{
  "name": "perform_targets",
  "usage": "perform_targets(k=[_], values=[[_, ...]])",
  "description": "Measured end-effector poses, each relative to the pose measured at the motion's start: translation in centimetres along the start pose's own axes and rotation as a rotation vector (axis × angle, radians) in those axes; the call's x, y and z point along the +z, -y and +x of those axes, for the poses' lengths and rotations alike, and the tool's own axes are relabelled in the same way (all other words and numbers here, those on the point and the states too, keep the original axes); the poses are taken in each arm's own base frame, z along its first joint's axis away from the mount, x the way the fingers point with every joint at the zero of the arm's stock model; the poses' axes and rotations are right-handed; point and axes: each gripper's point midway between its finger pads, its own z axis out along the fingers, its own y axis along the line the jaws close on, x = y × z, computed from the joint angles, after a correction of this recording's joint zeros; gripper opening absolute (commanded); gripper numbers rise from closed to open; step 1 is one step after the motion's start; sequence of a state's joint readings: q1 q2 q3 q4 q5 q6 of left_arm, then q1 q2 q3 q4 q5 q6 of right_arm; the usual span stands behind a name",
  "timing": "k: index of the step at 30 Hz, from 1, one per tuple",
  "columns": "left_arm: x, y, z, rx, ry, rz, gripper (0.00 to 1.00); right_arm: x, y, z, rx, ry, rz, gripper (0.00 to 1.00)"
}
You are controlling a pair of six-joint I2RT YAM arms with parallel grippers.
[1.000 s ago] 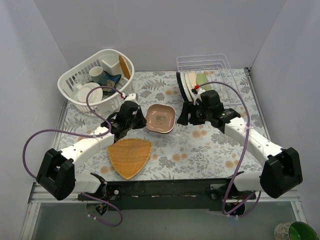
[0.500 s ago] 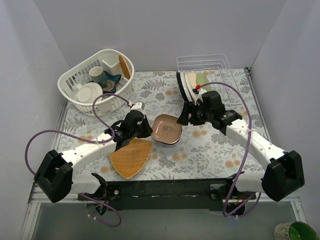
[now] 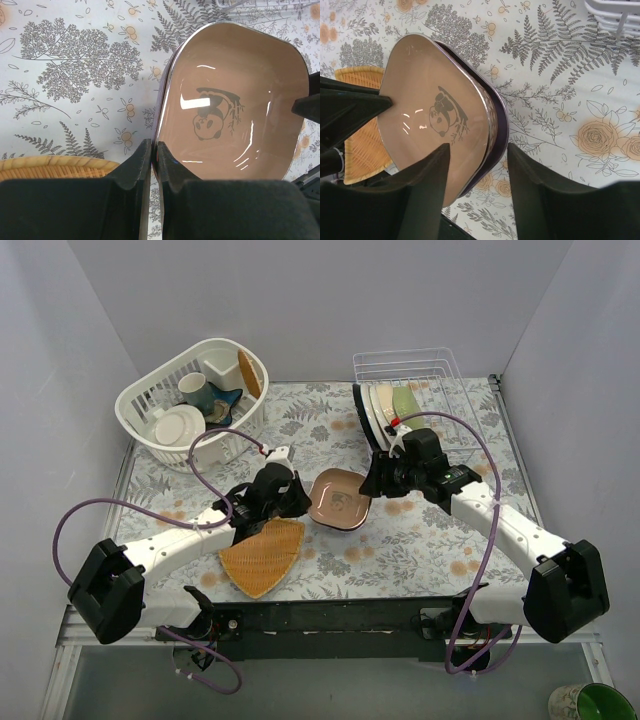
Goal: Load the plates into the dish rack
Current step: Pick up the plate at the center of the board.
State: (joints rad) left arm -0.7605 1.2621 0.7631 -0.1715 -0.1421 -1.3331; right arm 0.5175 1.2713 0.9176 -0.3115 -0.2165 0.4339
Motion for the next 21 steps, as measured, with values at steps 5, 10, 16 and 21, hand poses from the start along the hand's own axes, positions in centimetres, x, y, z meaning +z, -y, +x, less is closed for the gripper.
perform_targets(k=[5, 10, 16, 21], values=[[0.0, 0.8, 0.3, 0.001, 0.001, 0.019, 0.0, 0.0, -0.1, 0.0, 0.0, 0.0, -0.004, 0.41], [0.0, 0.9, 0.4, 0.001, 0.004, 0.013, 0.0, 0.0, 0.0, 0.0, 0.001, 0.001, -0.002, 0.36], [0.1, 0.8, 0.3, 0.001, 0.011, 0.006, 0.0, 0.3, 0.6, 0.7, 0.005, -0.011, 0.008, 0.21], [-0.1, 1.0, 0.1, -0.002, 0.022, 0.014, 0.0, 0.4, 1.4, 0.5, 0.009, 0.002, 0.044, 0.01]])
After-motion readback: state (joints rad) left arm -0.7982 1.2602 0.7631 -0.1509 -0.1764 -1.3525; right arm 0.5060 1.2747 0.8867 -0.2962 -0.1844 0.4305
